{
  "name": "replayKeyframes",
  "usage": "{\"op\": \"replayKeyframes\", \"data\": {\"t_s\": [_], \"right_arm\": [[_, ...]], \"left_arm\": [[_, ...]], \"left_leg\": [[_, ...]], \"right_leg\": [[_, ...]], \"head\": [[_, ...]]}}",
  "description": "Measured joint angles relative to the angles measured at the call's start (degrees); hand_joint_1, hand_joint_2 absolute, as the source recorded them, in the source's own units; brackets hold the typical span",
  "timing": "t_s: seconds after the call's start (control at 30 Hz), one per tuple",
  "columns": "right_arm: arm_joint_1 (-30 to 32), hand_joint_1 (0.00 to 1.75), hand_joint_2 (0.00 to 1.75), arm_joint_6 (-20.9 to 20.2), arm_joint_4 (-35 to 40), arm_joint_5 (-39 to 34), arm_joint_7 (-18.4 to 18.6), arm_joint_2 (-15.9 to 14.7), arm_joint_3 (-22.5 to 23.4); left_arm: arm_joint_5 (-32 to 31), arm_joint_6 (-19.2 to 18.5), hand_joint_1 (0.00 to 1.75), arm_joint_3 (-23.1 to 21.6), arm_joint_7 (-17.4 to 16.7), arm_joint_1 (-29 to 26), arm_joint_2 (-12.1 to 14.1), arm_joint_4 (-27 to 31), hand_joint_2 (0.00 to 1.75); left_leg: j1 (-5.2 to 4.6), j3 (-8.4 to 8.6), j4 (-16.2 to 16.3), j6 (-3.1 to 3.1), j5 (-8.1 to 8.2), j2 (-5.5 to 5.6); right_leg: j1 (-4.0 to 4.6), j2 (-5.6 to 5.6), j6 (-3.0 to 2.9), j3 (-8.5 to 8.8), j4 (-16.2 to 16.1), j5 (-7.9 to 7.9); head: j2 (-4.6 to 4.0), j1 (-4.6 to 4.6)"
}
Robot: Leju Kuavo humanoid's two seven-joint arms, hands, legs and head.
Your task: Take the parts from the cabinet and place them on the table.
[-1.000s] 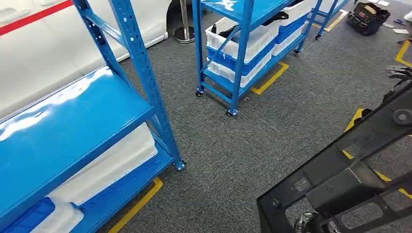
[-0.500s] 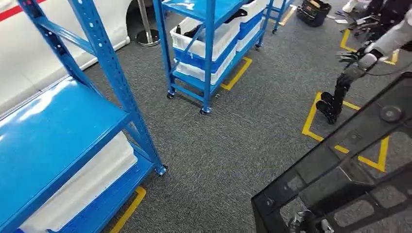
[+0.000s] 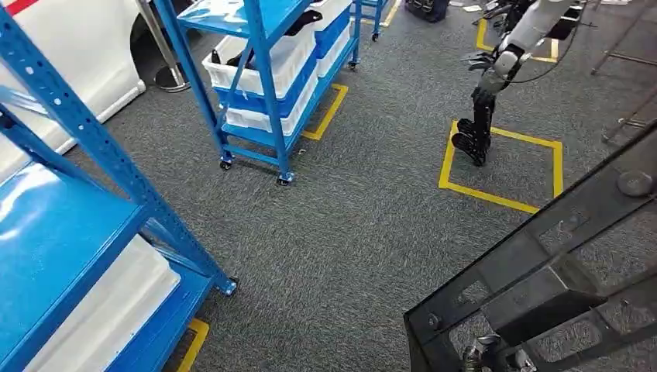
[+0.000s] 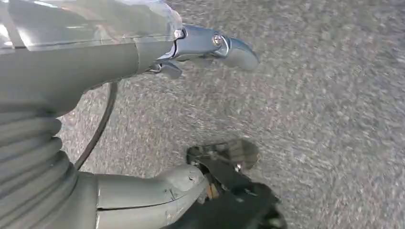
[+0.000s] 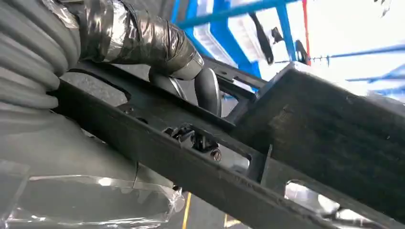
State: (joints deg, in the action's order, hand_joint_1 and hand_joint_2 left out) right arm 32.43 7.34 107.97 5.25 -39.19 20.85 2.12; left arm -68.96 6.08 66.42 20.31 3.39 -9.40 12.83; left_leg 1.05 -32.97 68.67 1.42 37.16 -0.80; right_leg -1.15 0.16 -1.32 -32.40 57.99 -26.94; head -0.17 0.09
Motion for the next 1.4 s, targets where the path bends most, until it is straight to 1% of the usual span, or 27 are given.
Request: {"op": "replayKeyframes", "data": {"t_s": [0.03, 0.07, 0.1, 0.17, 0.2, 0.23, 0.37, 0.4, 0.47, 0.53, 0.57, 0.6, 0.67, 0.7, 0.73, 0.87, 0.9, 0.93, 0.97, 1.03, 1.07, 1.17, 1.2, 1.23, 1.27, 1.3, 1.4], "right_arm": [[0.0, 1.75, 1.75, 0.0, 0.0, -0.1, 0.0, 0.0, -0.1], [0.1, 1.75, 1.75, 0.0, 0.0, -0.2, 0.0, 0.0, -0.1], [0.1, 1.75, 1.75, -0.1, 0.0, -0.1, 0.0, 0.0, -0.2], [0.1, 1.75, 1.75, -0.2, 0.0, -0.1, 0.1, 0.0, -0.2], [0.1, 1.75, 1.75, -0.2, 0.0, -0.2, 0.1, 0.0, -0.2], [0.1, 1.75, 1.75, -0.2, 0.0, -0.2, 0.1, 0.0, -0.2], [0.4, 1.75, 1.75, -0.2, 0.0, -0.1, 0.2, 0.0, -0.3], [0.5, 1.75, 1.75, -0.1, 0.0, 0.0, 0.3, 0.0, -0.3], [0.4, 1.75, 1.75, 0.2, 0.0, 0.1, 0.4, 0.0, -0.3], [0.4, 1.75, 1.75, 0.2, 0.0, 0.1, 0.6, 0.0, -0.3], [0.4, 1.75, 1.75, 0.2, 0.0, 0.2, 0.6, 0.0, -0.3], [0.5, 1.75, 1.75, 0.3, -0.1, 0.2, 0.6, 0.0, -0.3], [0.5, 1.75, 1.75, 0.4, -0.2, 0.2, 0.7, 0.0, -0.3], [0.5, 1.75, 1.75, 0.4, -0.2, 0.2, 0.7, 0.0, -0.3], [0.4, 1.75, 1.75, 0.4, -0.2, 0.3, 0.7, 0.0, -0.3], [0.4, 1.75, 1.75, 0.4, -0.2, 0.3, 0.8, 0.0, -0.3], [0.4, 1.75, 1.75, 0.4, -0.2, 0.4, 0.8, 0.0, -0.3], [0.5, 1.75, 1.75, 0.4, -0.2, 0.4, 0.8, 0.0, -0.3], [0.2, 1.75, 1.75, 0.5, -0.2, 0.4, 0.8, 0.0, -0.3], [0.1, 1.75, 1.75, 0.5, -0.3, 0.5, 0.9, 0.0, -0.3], [0.1, 1.75, 1.75, 0.5, -0.4, 0.5, 0.9, 0.0, -0.3], [0.1, 1.75, 1.75, 0.5, -0.5, 0.6, 0.9, 0.0, -0.3], [0.1, 1.75, 1.75, 0.6, -0.5, 0.6, 0.9, 0.0, -0.3], [0.1, 1.75, 1.75, 0.6, -0.5, 0.6, 0.9, 0.0, -0.3], [0.0, 1.75, 1.75, 0.6, -0.5, 0.6, 0.9, 0.0, -0.3], [-0.1, 1.75, 1.75, 0.6, -0.6, 0.6, 1.0, 0.0, -0.3], [0.1, 1.75, 1.75, 0.4, -0.6, 0.6, 1.0, 0.0, -0.3]], "left_arm": [[0.0, 0.0, 0.0, 0.0, 0.0, -0.2, 0.0, 0.0, 1.75], [0.0, 0.0, 0.0, 0.0, -0.1, -0.3, 0.0, 0.0, 1.75], [0.0, 0.0, 0.0, 0.0, -0.1, -0.4, 0.0, 0.0, 1.75], [0.0, 0.0, 0.0, 0.0, -0.5, -0.3, 0.0, 0.0, 1.75], [0.0, 0.0, 0.0, 0.0, -0.6, -0.3, 0.1, 0.0, 1.75], [0.0, 0.0, 0.0, 0.0, -0.8, -0.2, 0.2, 0.0, 1.75], [0.0, 0.0, 0.0, 0.0, -0.9, -0.3, 0.2, 0.0, 1.75], [-0.1, -0.1, 0.0, 0.0, -0.9, -0.2, 0.0, 0.0, 1.75], [-0.1, -0.1, 0.0, 0.0, -0.7, -0.2, 0.1, 0.0, 1.75], [-0.1, -0.1, 0.0, 0.0, -0.7, -0.5, 0.1, 0.0, 1.75], [-0.2, -0.1, 0.0, 0.0, -0.7, -0.5, 0.1, 0.0, 1.75], [-0.2, -0.2, 0.0, 0.0, -0.7, -0.5, 0.1, 0.0, 1.75], [-0.2, -0.2, 0.0, 0.0, -0.7, -0.2, 0.0, 0.0, 1.75], [-0.2, -0.3, 0.0, 0.0, -0.7, -0.2, 0.0, 0.0, 1.75], [-0.2, -0.4, 0.0, 0.0, -0.7, -0.1, 0.0, 0.0, 1.75], [-0.2, -0.5, 0.0, 0.0, -0.7, 0.2, 0.0, 0.0, 1.75], [-0.2, -0.5, 0.0, 0.0, -0.7, 0.2, 0.0, 0.0, 1.75], [-0.2, -0.5, 0.0, 0.0, -0.7, 0.3, 0.1, 0.0, 1.75], [-0.2, -0.5, 0.0, 0.0, -0.7, 0.2, 0.1, 0.0, 1.75], [-0.2, -0.6, 0.0, 0.0, -0.7, -0.1, 0.1, 0.0, 1.75], [-0.2, -0.6, 0.0, 0.0, -0.7, -0.2, 0.1, 0.0, 1.75], [-0.2, -0.6, 0.0, 0.0, -0.7, -0.4, 0.1, 0.0, 1.75], [-0.2, -0.6, 0.0, 0.0, -0.7, -0.3, 0.1, 0.0, 1.75], [-0.2, -0.6, 0.0, 0.0, -0.7, -0.3, 0.1, 0.0, 1.75], [-0.2, -0.6, 0.0, 0.0, -0.7, -0.3, 0.2, 0.0, 1.75], [-0.3, -0.6, 0.0, 0.1, -0.7, -0.3, 0.3, 0.0, 1.75], [-0.5, -0.6, 0.0, 0.1, -0.7, -0.1, 0.3, 0.0, 1.75]], "left_leg": [[-0.01, -2.19, 4.6, 0.1, 1.55, 0.35], [-0.01, -3.22, 6.5, 0.1, 1.45, 0.4], [0.0, -3.02, 5.6, 0.01, -0.05, 0.45], [0.0, 0.56, -3.2, -0.38, -5.72, 1.18], [0.04, 2.85, -8.5, -0.68, -8.26, 2.81], [0.19, 3.53, -10.5, -1.08, -7.51, 6.57], [-0.35, 3.72, -11.1, -1.67, -7.91, 4.52], [0.4, 3.78, -11.9, -2.38, -8.52, 3.21], [0.21, 3.6, -12.0, -2.99, -8.65, 1.65], [-0.1, 3.45, -12.0, -3.06, -8.59, -0.25], [-0.18, 3.4, -12.0, -3.09, -8.53, -1.31], [-0.21, 3.42, -12.0, -3.05, -8.49, -2.21], [-0.23, 3.7, -12.0, -2.84, -8.25, -3.68], [-0.27, 3.98, -12.0, -2.63, -8.06, -4.34], [-0.4, 4.36, -12.0, -2.42, -7.92, -4.91], [-0.84, 4.98, -12.0, -1.34, -7.47, -7.26], [-0.66, 4.93, -11.8, -0.87, -7.03, -6.61], [-0.45, 4.59, -10.5, -0.56, -5.92, -3.2], [-0.35, 3.18, -7.2, -0.47, -3.59, -0.99], [-0.34, -1.21, 2.4, -0.29, 0.99, 0.33], [-0.34, -2.96, 5.8, -0.26, 1.72, 0.36], [-0.33, -2.67, 4.1, -0.44, -1.24, 0.46], [-0.32, -0.86, -0.4, -0.61, -4.21, 0.73], [-0.29, 1.22, -5.5, -0.81, -7.03, 1.97], [-0.18, 2.8, -9.6, -1.21, -8.01, 5.24], [-0.07, 3.1, -10.6, -1.28, -7.54, 6.24], [-0.61, 3.28, -10.5, -1.79, -7.6, 4.54]], "right_leg": [[0.08, 0.96, -0.01, -0.09, 0.1, 0.01], [0.14, 1.86, -0.01, -0.12, 0.2, 0.01], [0.15, 2.7, 0.0, -0.11, 0.4, -0.01], [0.15, 4.56, 0.15, -0.06, 0.8, -0.13], [0.14, 5.37, 0.3, -0.04, 0.9, -0.21], [0.2, 5.87, 0.64, -0.32, 1.1, -0.23], [-0.23, 8.92, 2.51, -1.48, 0.9, 0.57], [-0.22, 8.24, 2.66, -1.58, 1.5, 0.22], [0.33, 1.99, 2.86, -4.36, 7.1, -3.85], [0.2, 0.32, 3.19, -8.43, 15.8, -7.86], [0.19, 0.12, 3.27, -9.58, 18.4, -8.43], [0.18, 0.02, 3.31, -9.23, 18.0, -7.54], [0.23, -0.64, 3.02, -4.58, 10.2, -3.23], [0.4, -2.24, 2.64, -1.22, 4.6, -1.14], [0.77, -5.13, 2.18, 0.68, 0.8, -1.43], [1.4, -2.76, 0.99, 0.21, 0.6, -1.29], [0.64, -2.0, 0.43, 0.56, 0.1, -0.8], [0.58, -1.6, 0.24, 0.51, 0.0, -0.66], [0.5, -1.05, -0.06, 0.38, 0.0, -0.55], [0.52, 0.43, -0.21, 0.22, 0.1, -0.53], [0.56, 1.3, -0.22, 0.17, 0.2, -0.53], [0.56, 3.04, -0.22, 0.16, 0.6, -0.62], [0.54, 3.97, -0.09, 0.22, 0.8, -0.74], [0.52, 4.75, 0.05, 0.26, 1.0, -0.83], [0.34, 5.38, 0.24, 0.11, 1.1, -0.94], [0.76, 6.01, 0.59, -0.2, 1.6, -1.07], [0.07, 8.14, 1.95, -0.95, 1.1, -0.43]], "head": [[0.0, 0.0], [0.0, 0.0], [0.0, 0.0], [0.0, -0.02], [0.0, 0.0], [0.0, 0.04], [0.0, 0.0], [0.0, 0.0], [0.0, 0.28], [0.0, 0.26], [0.0, 0.28], [0.0, 0.28], [0.0, 0.28], [0.0, 0.28], [0.0, 0.28], [0.0, 0.26], [0.0, 0.26], [0.0, 0.24], [0.0, 0.22], [0.0, 0.24], [0.0, 0.24], [0.0, 0.24], [0.0, 0.24], [0.0, 0.24], [0.0, 0.26], [0.0, 0.26], [0.0, 0.26]]}}
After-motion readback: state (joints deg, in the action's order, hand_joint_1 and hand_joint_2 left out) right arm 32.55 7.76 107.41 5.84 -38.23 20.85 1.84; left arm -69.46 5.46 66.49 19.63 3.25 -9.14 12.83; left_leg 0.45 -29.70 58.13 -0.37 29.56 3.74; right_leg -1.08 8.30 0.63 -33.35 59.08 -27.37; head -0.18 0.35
